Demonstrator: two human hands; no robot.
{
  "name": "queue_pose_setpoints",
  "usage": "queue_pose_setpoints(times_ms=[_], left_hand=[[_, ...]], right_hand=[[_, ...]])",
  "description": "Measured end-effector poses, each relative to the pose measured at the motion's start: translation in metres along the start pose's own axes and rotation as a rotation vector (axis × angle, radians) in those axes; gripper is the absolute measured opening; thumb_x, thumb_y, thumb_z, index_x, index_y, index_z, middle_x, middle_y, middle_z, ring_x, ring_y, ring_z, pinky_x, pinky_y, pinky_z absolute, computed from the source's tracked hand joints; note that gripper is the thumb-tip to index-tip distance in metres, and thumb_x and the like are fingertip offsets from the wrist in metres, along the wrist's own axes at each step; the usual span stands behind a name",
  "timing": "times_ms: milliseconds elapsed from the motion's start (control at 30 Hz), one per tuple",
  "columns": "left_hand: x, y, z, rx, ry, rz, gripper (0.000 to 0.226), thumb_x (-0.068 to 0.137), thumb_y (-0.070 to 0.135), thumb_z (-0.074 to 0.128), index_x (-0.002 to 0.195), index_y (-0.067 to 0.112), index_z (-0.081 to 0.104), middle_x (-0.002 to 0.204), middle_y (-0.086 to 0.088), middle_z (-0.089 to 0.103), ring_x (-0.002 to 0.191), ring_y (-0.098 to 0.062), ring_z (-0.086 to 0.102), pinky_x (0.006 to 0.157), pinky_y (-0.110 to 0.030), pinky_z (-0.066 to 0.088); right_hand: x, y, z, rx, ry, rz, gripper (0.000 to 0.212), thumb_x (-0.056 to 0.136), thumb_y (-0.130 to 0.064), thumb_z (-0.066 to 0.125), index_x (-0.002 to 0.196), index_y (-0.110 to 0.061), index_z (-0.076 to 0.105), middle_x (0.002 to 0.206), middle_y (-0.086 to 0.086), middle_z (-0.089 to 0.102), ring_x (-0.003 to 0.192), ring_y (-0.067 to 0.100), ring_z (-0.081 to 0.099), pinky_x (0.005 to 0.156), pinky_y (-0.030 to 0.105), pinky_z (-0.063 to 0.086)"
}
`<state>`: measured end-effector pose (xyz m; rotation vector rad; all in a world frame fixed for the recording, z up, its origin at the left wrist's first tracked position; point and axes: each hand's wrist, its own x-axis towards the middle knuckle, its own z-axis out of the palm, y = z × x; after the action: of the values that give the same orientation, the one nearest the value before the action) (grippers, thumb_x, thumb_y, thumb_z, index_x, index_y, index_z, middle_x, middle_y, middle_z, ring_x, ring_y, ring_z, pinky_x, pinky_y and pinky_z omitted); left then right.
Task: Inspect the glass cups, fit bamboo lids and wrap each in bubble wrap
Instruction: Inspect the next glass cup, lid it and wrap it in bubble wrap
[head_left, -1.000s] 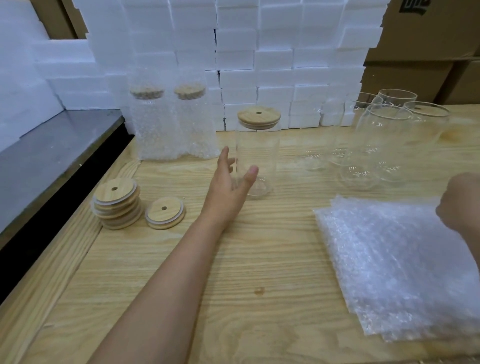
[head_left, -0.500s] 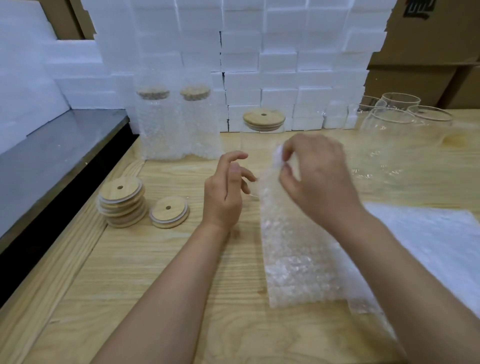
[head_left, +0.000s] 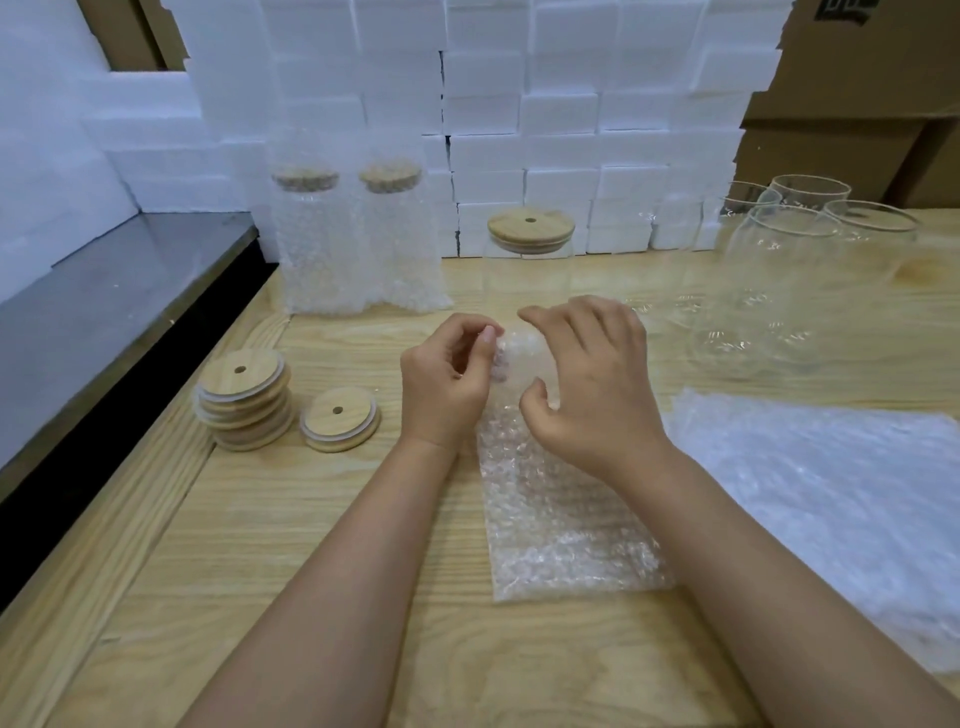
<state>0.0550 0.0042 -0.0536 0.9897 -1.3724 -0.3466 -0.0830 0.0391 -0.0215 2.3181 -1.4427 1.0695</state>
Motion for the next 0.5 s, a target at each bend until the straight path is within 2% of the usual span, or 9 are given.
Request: queue_pose_setpoints(times_ms=[133, 233, 300, 400, 500], left_hand=[[-0.002, -0.001, 0.001, 0.125, 0.013, 0.099, 0.013, 0.089, 0.009, 0.057, 0.091, 0.007, 0.069, 0.077, 0.011, 0.063, 0.067, -0.004, 0.058, 0.059, -0.017, 0.047], [-0.003, 0.001, 0.001, 0.211, 0.018, 0.153, 0.017, 0.09, 0.002, 0.055, 0.1, 0.001, 0.07, 0.08, 0.006, 0.065, 0.067, -0.001, 0.055, 0.06, -0.006, 0.039], [-0.003, 0.003, 0.001, 0.266, 0.021, 0.188, 0.023, 0.089, -0.004, 0.052, 0.104, 0.001, 0.069, 0.081, -0.001, 0.067, 0.067, -0.003, 0.055, 0.06, -0.014, 0.044], [-0.003, 0.007, 0.001, 0.35, 0.059, 0.294, 0.034, 0.078, -0.016, 0.047, 0.095, 0.002, 0.072, 0.09, -0.014, 0.062, 0.08, -0.022, 0.059, 0.066, -0.034, 0.048], [-0.004, 0.014, 0.003, 0.488, 0.115, 0.383, 0.038, 0.073, -0.008, 0.043, 0.087, 0.01, 0.074, 0.096, -0.012, 0.063, 0.088, -0.021, 0.051, 0.081, -0.038, 0.035]], right_hand=[[-0.003, 0.007, 0.002, -0.208, 0.149, -0.048, 0.021, 0.074, -0.003, 0.067, 0.093, -0.009, 0.072, 0.088, 0.009, 0.064, 0.098, 0.035, 0.061, 0.105, 0.05, 0.032], [-0.004, 0.009, 0.005, -0.339, 0.225, -0.114, 0.008, 0.074, -0.004, 0.07, 0.078, -0.011, 0.068, 0.082, 0.007, 0.063, 0.092, 0.031, 0.064, 0.104, 0.049, 0.03], [-0.004, 0.01, 0.008, -0.399, 0.265, -0.186, 0.006, 0.077, -0.005, 0.064, 0.073, -0.011, 0.064, 0.081, 0.006, 0.064, 0.089, 0.029, 0.065, 0.103, 0.049, 0.033], [-0.006, 0.011, 0.012, -0.437, 0.29, -0.289, 0.01, 0.079, -0.01, 0.055, 0.072, -0.011, 0.062, 0.076, 0.003, 0.065, 0.085, 0.023, 0.067, 0.103, 0.047, 0.033], [-0.007, 0.013, 0.015, -0.46, 0.33, -0.295, 0.011, 0.079, -0.009, 0.056, 0.069, -0.012, 0.059, 0.065, -0.001, 0.06, 0.074, 0.019, 0.065, 0.098, 0.041, 0.031]])
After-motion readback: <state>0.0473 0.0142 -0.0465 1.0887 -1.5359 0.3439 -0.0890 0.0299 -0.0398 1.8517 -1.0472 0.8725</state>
